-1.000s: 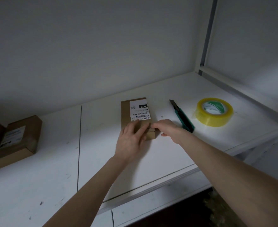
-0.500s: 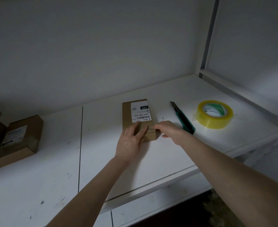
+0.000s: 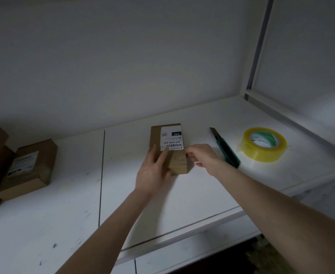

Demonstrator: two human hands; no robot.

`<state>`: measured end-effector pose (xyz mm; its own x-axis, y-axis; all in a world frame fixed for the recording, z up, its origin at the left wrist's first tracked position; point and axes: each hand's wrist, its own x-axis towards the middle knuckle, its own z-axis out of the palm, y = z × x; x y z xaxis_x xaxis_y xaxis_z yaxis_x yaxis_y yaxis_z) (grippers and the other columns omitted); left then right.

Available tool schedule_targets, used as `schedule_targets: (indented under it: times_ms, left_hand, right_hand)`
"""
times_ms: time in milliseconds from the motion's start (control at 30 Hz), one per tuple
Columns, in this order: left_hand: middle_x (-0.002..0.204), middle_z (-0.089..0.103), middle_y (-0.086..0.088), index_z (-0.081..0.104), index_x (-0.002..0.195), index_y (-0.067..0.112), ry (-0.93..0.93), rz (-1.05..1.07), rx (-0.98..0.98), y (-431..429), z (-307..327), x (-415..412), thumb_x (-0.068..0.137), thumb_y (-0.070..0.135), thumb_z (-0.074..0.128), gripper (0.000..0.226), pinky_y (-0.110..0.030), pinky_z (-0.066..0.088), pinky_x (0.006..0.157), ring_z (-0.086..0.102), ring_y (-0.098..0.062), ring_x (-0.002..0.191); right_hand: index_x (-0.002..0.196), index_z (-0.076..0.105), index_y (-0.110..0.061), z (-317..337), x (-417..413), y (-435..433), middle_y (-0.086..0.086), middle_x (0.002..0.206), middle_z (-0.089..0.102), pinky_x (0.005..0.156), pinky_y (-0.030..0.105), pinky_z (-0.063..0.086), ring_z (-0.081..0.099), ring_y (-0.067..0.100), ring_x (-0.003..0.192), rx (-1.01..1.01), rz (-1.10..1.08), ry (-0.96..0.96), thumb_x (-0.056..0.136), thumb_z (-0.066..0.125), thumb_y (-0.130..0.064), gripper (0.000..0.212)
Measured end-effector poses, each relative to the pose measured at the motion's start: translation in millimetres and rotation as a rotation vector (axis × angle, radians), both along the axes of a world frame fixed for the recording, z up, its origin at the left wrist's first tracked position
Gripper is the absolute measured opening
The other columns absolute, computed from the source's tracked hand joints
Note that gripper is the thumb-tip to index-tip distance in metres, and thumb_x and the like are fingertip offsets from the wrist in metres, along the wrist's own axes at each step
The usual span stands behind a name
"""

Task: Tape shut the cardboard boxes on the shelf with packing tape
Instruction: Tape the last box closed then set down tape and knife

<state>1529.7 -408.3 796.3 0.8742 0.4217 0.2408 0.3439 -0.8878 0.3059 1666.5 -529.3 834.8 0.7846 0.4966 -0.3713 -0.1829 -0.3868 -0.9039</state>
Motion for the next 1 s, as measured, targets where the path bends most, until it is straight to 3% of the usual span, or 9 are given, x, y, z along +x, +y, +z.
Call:
schedule_targets:
  times_ms: [267, 333, 367, 433, 533, 700, 833, 933, 1000]
  left_hand:
    - [0.157, 0.015, -0.011, 0.02, 0.151, 0.019, 0.094, 0.226, -0.049, 26.3, -0.4, 6.8, 0.096, 0.029, 0.051, 0.063, -0.044, 0.041, 0.104, 0.019, -0.029, 0.145]
    - [0.156, 0.018, -0.01, 0.023, 0.149, 0.018, 0.1, 0.247, -0.064, 30.1, 0.7, 7.8, 0.096, 0.027, 0.051, 0.061, -0.043, 0.042, 0.104, 0.022, -0.028, 0.143]
    - [0.155, 0.019, -0.009, 0.024, 0.148, 0.018, 0.107, 0.253, -0.072, 31.1, 1.7, 8.3, 0.095, 0.026, 0.051, 0.06, -0.042, 0.042, 0.104, 0.023, -0.028, 0.142]
    - [0.155, 0.019, -0.01, 0.022, 0.149, 0.016, 0.129, 0.267, -0.061, 30.3, 4.7, 9.7, 0.095, 0.026, 0.051, 0.062, -0.041, 0.037, 0.108, 0.021, -0.029, 0.143]
    - [0.156, 0.015, -0.016, 0.02, 0.15, 0.014, 0.071, 0.239, 0.031, 19.7, 14.1, 18.6, 0.094, 0.023, 0.051, 0.064, -0.038, 0.022, 0.115, 0.012, -0.031, 0.146]
    - [0.157, 0.013, -0.014, 0.026, 0.147, 0.014, -0.004, 0.061, 0.014, -24.1, 31.3, 54.0, 0.092, 0.017, 0.051, 0.061, -0.032, 0.024, 0.113, 0.016, -0.028, 0.145]
    - [0.156, 0.012, -0.01, 0.027, 0.147, 0.015, 0.036, -0.058, -0.008, -52.3, 32.9, 76.8, 0.093, 0.018, 0.051, 0.059, -0.033, 0.038, 0.102, 0.029, -0.026, 0.14]
    - [0.155, 0.019, -0.01, 0.03, 0.146, 0.014, 0.008, -0.083, -0.059, -62.8, 31.8, 88.8, 0.092, 0.013, 0.051, 0.058, -0.033, 0.039, 0.101, 0.037, -0.026, 0.136]
    - [0.151, 0.025, -0.01, 0.032, 0.145, 0.011, -0.001, -0.096, -0.111, -69.0, 31.7, 100.1, 0.092, 0.011, 0.052, 0.057, -0.032, 0.038, 0.101, 0.042, -0.027, 0.131]
  right_hand:
    - [0.117, 0.063, -0.013, 11.9, -15.5, 39.7, 0.004, 0.105, 0.062, 0.061, 0.02, 0.037, 0.053, 0.008, 0.073, 0.08, 0.181, 0.072, 0.1, 0.044, -0.021, 0.027]
    - [0.125, 0.061, -0.006, 6.4, -13.8, 46.4, 0.011, 0.111, 0.064, 0.065, 0.021, 0.04, 0.055, 0.01, 0.076, 0.067, 0.203, 0.001, 0.099, 0.045, -0.018, 0.032]
    - [0.128, 0.059, -0.004, 2.9, -9.3, 46.5, 0.014, 0.123, 0.063, 0.074, 0.024, 0.044, 0.059, 0.014, 0.088, 0.038, 0.189, -0.102, 0.099, 0.046, -0.015, 0.034]
    - [0.136, 0.053, -0.011, -1.2, 6.5, 36.1, 0.01, 0.138, 0.055, 0.099, 0.03, 0.043, 0.053, 0.024, 0.121, -0.153, 0.145, -0.423, 0.096, 0.049, -0.013, 0.04]
    - [0.142, 0.041, -0.014, -4.2, 33.4, -1.1, 0.012, 0.139, 0.048, 0.102, 0.034, 0.039, 0.044, 0.03, 0.127, -0.553, 0.075, -0.834, 0.094, 0.053, -0.018, 0.05]
    - [0.14, 0.039, -0.011, -21.6, 45.3, -48.1, 0.012, 0.136, 0.048, 0.096, 0.035, 0.043, 0.046, 0.028, 0.125, -0.883, 0.165, -0.834, 0.098, 0.051, -0.026, 0.046]
    - [0.14, 0.038, -0.016, -32.2, 49.0, -52.7, 0.015, 0.134, 0.042, 0.099, 0.035, 0.041, 0.043, 0.033, 0.124, -0.74, 0.143, -0.768, 0.095, 0.054, -0.018, 0.049]
    - [0.137, 0.04, -0.013, -25.8, 53.2, -51.4, 0.019, 0.132, 0.043, 0.098, 0.037, 0.045, 0.051, 0.038, 0.116, -0.471, 0.034, -0.563, 0.089, 0.063, -0.02, 0.054]
    - [0.141, 0.041, -0.011, -12.2, 61.8, -58.4, 0.021, 0.13, 0.044, 0.094, 0.037, 0.045, 0.053, 0.039, 0.113, -0.321, -0.063, -0.546, 0.087, 0.066, -0.02, 0.06]
